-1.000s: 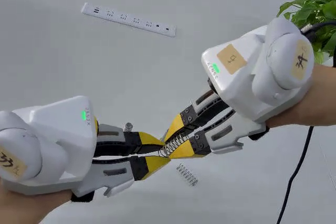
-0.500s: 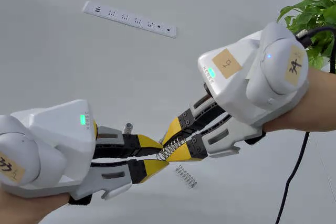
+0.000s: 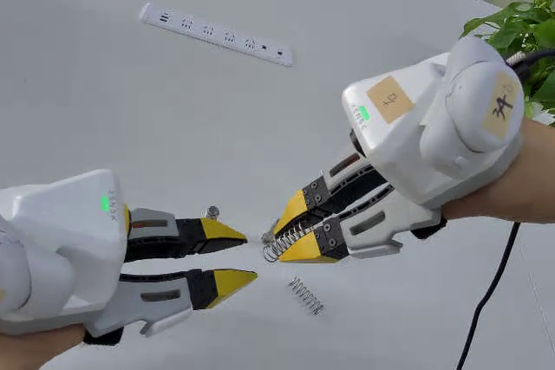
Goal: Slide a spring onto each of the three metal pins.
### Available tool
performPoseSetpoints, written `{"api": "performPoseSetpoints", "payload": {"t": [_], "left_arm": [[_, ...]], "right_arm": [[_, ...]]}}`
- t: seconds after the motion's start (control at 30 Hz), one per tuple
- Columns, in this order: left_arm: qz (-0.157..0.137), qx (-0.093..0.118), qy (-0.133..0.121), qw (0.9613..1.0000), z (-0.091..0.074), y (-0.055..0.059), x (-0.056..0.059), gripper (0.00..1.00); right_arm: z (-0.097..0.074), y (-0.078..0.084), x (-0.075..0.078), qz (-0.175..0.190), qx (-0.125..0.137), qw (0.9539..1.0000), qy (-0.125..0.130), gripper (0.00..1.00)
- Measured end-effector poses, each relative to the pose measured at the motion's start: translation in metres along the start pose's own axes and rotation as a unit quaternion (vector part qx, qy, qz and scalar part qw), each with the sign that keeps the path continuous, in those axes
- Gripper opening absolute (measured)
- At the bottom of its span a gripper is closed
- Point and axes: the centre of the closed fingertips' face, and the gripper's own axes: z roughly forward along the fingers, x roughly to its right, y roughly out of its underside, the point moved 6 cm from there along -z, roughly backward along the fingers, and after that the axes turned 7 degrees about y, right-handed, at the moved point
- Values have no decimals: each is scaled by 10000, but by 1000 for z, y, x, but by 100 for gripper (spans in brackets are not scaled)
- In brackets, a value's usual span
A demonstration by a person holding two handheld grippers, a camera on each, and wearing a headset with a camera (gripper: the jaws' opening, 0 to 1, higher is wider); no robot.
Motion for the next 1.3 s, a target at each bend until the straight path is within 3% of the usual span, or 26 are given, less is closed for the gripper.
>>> {"api": "performPoseSetpoints", "payload": {"t": [0.47, 0.9, 1.3], "left_arm": [[-84, -92, -551, 9984, -33, 19, -21, 48], [-245, -7, -659, 9975, -40, 31, -31, 73], [-280, 52, -620, 9977, -40, 38, -32, 87]], "right_arm": [[-3, 21, 24, 239, -497, 9974, 469, 7], [15, 42, 50, 314, -1059, 9912, 733, 7], [42, 60, 66, 457, -1250, 9888, 672, 7]]}}
